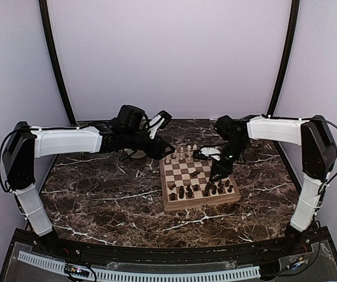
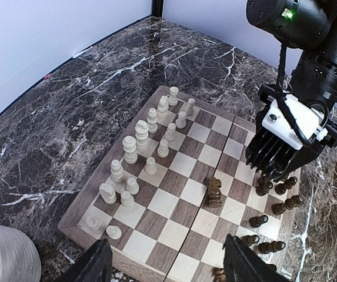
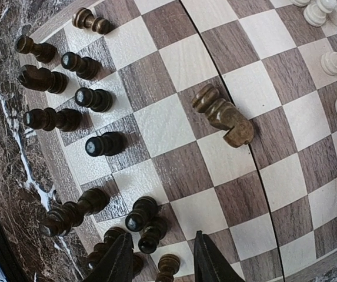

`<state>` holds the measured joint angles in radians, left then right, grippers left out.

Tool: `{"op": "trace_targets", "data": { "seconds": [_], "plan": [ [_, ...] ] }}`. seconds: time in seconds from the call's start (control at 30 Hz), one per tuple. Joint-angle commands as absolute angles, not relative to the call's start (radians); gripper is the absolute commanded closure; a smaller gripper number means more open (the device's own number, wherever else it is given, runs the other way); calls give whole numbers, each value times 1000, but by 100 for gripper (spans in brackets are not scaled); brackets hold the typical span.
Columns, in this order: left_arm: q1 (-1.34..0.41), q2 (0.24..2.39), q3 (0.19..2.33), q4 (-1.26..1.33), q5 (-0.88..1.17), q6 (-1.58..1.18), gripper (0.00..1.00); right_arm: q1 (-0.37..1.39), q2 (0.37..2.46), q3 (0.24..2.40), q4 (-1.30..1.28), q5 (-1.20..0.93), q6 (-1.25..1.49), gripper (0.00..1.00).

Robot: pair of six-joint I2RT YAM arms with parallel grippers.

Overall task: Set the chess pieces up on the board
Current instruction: Adjust the pawn at d7.

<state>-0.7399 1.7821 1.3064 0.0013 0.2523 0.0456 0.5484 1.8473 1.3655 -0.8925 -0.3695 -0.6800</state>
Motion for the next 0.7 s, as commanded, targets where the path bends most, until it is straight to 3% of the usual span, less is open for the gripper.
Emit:
{"op": "trace_targets", "data": {
  "seconds": [0.0,0.67],
  "plan": [
    [-742,1761,1293,-3,270,63,33,566,1871,1397,-904,-331,-684,63],
    [-741,1755,1283,-3,277,66,33,620,1885,1415,-935,-329,-734,67]
  ]
}}
